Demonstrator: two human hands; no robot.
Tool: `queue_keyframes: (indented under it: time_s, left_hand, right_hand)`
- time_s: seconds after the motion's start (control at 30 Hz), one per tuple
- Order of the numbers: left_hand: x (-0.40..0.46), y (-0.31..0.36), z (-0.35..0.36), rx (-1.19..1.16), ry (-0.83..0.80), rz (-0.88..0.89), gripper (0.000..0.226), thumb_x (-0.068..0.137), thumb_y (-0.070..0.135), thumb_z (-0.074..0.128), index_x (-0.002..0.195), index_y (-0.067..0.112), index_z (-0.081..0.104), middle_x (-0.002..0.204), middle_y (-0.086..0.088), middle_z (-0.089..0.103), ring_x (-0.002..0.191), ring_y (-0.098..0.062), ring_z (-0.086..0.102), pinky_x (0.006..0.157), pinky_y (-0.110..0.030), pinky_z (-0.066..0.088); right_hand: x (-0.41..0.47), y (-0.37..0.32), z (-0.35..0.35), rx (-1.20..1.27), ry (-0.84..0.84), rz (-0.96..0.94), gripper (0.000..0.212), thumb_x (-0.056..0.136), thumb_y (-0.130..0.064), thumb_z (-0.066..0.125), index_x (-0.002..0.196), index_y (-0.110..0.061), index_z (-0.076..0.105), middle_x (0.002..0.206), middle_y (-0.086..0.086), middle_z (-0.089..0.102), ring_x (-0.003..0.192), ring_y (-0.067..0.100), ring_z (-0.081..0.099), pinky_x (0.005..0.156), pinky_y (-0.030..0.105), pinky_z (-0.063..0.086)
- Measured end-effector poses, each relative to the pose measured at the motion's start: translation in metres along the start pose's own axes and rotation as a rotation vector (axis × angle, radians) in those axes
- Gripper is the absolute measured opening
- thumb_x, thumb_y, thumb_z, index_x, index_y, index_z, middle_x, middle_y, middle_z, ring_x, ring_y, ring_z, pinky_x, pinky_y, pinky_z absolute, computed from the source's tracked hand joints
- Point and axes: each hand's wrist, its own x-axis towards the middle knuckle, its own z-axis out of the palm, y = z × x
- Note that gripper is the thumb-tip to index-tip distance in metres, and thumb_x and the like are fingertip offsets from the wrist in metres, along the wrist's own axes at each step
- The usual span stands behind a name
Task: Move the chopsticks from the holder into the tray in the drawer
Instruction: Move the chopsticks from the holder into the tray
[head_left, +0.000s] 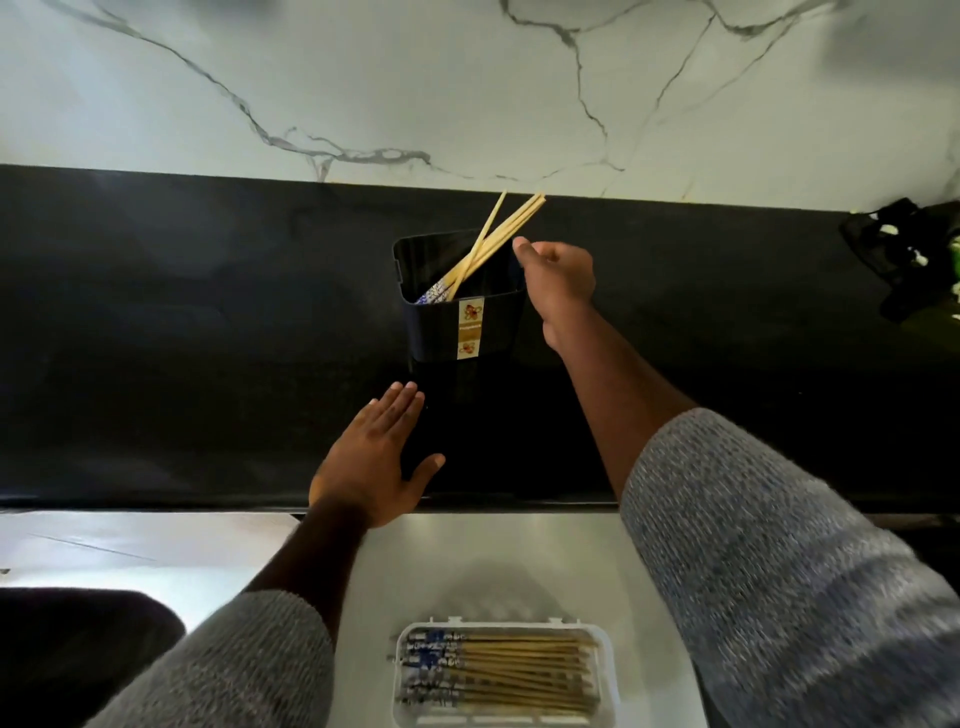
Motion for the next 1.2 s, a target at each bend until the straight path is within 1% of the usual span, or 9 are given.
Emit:
queue_keyframes:
  time_s: [0.1,0.2,0.33,0.57,0.73,0.87,1.0,1.13,1.2]
  left_hand:
    - [-0.001,0.0,0.0,-0.005,0.004,0.003,0.085,0.091,0.072,0.022,0.159,0.023,0.008,0.166,0.006,0.001,0.153,-0.007,-0.006,0.124,-0.031,0.002]
    - [0.0,-0.001,0.001,-0.009,0.006,0.01,0.085,0.091,0.072,0.023,0.159,0.023,0.007,0.166,0.006,0.001,0.153,-0.008,-0.006,0.125,-0.031,0.002]
    - [0.0,-0.002,0.002,0.011,-0.001,0.007,0.085,0.092,0.072,0.021,0.159,0.024,0.004,0.166,0.007,-0.003,0.152,-0.007,-0.01,0.124,-0.03,0.0]
    - [0.0,-0.002,0.003,0.021,0.004,0.017,0.083,0.094,0.07,0.025,0.159,0.023,0.004,0.166,0.005,-0.002,0.152,-0.008,-0.01,0.125,-0.031,0.001]
    - [0.0,-0.002,0.002,0.008,0.009,0.025,0.083,0.094,0.069,0.025,0.159,0.021,0.008,0.166,0.004,0.0,0.153,-0.009,-0.007,0.125,-0.034,0.004]
    - [-0.001,-0.001,0.0,0.007,-0.004,0.023,0.085,0.091,0.071,0.02,0.159,0.021,0.008,0.166,0.004,0.0,0.153,-0.009,-0.007,0.124,-0.031,0.0]
    - [0.0,-0.001,0.0,0.032,-0.006,0.018,0.086,0.091,0.072,0.018,0.159,0.021,0.007,0.166,0.004,-0.001,0.153,-0.009,-0.008,0.124,-0.031,0.001]
    - [0.0,-0.001,0.0,0.029,0.0,0.02,0.085,0.091,0.072,0.019,0.159,0.021,0.008,0.166,0.003,0.001,0.153,-0.009,-0.006,0.124,-0.03,0.0]
    - [0.0,-0.001,0.0,0.023,-0.004,0.016,0.086,0.09,0.072,0.019,0.159,0.022,0.008,0.166,0.004,0.001,0.152,-0.009,-0.006,0.123,-0.03,0.0]
  right_hand:
    - [0.009,-0.014,0.009,0.051,0.02,0.054,0.029,0.089,-0.032,0.074,0.11,-0.012,0.073,0.103,0.002,0.072,0.091,0.015,0.067,0.064,0.022,0.05]
    - [0.014,-0.022,0.013,0.103,0.032,0.138,0.026,0.087,-0.028,0.077,0.106,-0.011,0.073,0.1,0.004,0.072,0.084,0.015,0.065,0.051,0.019,0.043]
    - [0.018,-0.025,0.02,0.124,0.052,0.158,0.024,0.085,-0.026,0.079,0.104,-0.011,0.076,0.098,0.004,0.075,0.08,0.012,0.067,0.048,0.017,0.044]
    - [0.02,-0.03,0.025,0.117,0.05,0.183,0.025,0.087,-0.024,0.078,0.106,-0.01,0.071,0.095,0.002,0.07,0.072,0.006,0.06,0.046,0.017,0.042]
    - [0.021,-0.028,0.024,0.066,0.088,0.077,0.016,0.09,-0.023,0.074,0.096,-0.009,0.071,0.091,0.004,0.072,0.076,0.008,0.066,0.05,0.017,0.045]
    - [0.019,-0.03,0.019,0.041,0.119,-0.003,0.012,0.092,-0.022,0.072,0.094,-0.011,0.073,0.086,0.002,0.072,0.073,0.007,0.066,0.051,0.018,0.047]
    - [0.018,-0.029,0.011,0.1,0.178,-0.087,0.009,0.092,-0.02,0.071,0.093,-0.012,0.073,0.085,0.003,0.072,0.077,0.009,0.069,0.06,0.021,0.055]
    - [0.011,-0.022,-0.004,0.172,0.273,-0.209,0.012,0.093,-0.02,0.07,0.091,-0.008,0.071,0.082,0.005,0.072,0.072,0.007,0.066,0.056,0.014,0.05]
    - [0.007,-0.018,-0.014,0.22,0.299,-0.23,0.012,0.093,-0.02,0.07,0.091,-0.008,0.071,0.081,0.005,0.072,0.072,0.007,0.066,0.06,0.015,0.052]
